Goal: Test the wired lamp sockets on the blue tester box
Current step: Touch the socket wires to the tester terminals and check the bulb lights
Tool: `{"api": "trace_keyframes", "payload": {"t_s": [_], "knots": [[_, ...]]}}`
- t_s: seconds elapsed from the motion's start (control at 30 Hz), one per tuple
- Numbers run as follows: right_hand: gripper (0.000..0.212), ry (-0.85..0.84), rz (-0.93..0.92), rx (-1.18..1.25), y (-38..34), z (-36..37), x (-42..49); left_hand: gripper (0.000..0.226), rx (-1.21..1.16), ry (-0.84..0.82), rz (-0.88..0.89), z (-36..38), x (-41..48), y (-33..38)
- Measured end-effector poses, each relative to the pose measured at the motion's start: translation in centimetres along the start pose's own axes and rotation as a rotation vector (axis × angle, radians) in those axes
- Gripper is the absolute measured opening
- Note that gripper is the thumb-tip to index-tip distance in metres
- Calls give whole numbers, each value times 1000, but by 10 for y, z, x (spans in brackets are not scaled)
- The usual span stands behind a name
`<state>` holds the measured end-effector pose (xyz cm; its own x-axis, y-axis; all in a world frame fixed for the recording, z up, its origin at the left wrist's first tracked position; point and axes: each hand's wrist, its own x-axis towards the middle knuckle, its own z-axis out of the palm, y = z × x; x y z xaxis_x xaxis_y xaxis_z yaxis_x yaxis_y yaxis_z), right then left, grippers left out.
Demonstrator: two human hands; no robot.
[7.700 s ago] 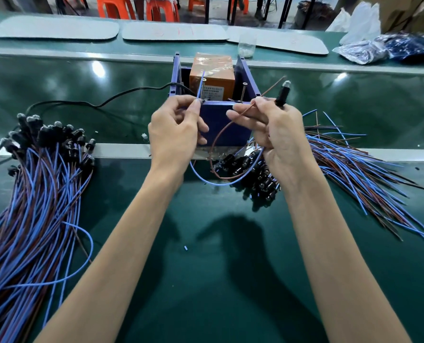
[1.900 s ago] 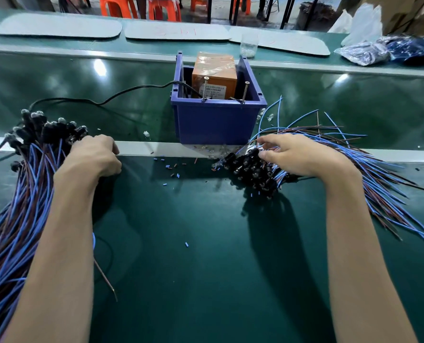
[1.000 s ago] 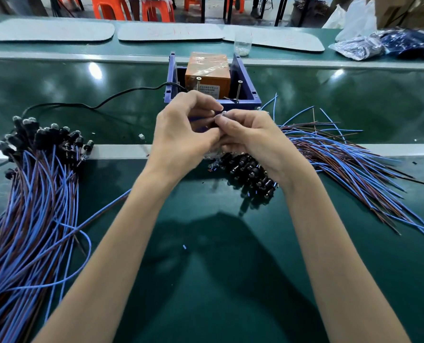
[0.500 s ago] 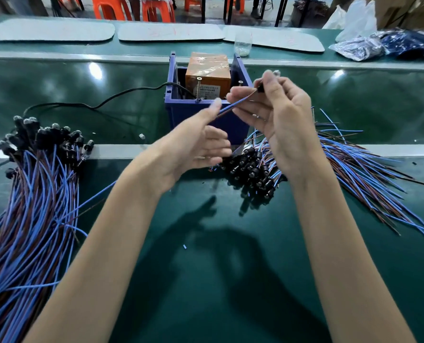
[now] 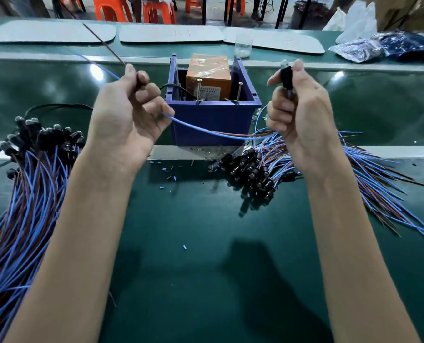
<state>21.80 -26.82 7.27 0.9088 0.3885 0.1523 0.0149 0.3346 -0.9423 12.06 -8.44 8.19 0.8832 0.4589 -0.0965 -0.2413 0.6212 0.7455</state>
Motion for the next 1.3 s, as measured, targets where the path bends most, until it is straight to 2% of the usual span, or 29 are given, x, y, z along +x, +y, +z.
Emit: {"api": "trace_keyframes", "payload": {"t_s": [0.1, 0.23, 0.33, 0.6, 0.7, 0.9, 1.1, 1.3], "knots": [[45, 18, 26, -53, 1, 4, -1, 41, 235, -92, -3, 1, 1, -4], [31, 52, -2, -163, 1, 3, -4, 51, 833, -258, -82, 7, -4, -22], [24, 82, 24, -162, 1, 2, -5, 55, 1010, -349, -135, 14, -8, -36], [24, 9, 84, -134, 2, -1, -4, 51, 1111, -386, -99, 12, -7, -42], [29, 32, 98, -133, 4, 0, -3, 51, 1126, -391, -93, 9, -5, -41], [12, 59, 25, -115, 4, -1, -3, 49, 1186, -412, -73, 5, -3, -42], [23, 83, 19, -195, 7, 3, -2, 30, 1152, -454, 40, 6, -5, -44], [25, 111, 48, -218, 8, 5, -3, 33, 1214, -466, 71, 3, -1, -44]]}}
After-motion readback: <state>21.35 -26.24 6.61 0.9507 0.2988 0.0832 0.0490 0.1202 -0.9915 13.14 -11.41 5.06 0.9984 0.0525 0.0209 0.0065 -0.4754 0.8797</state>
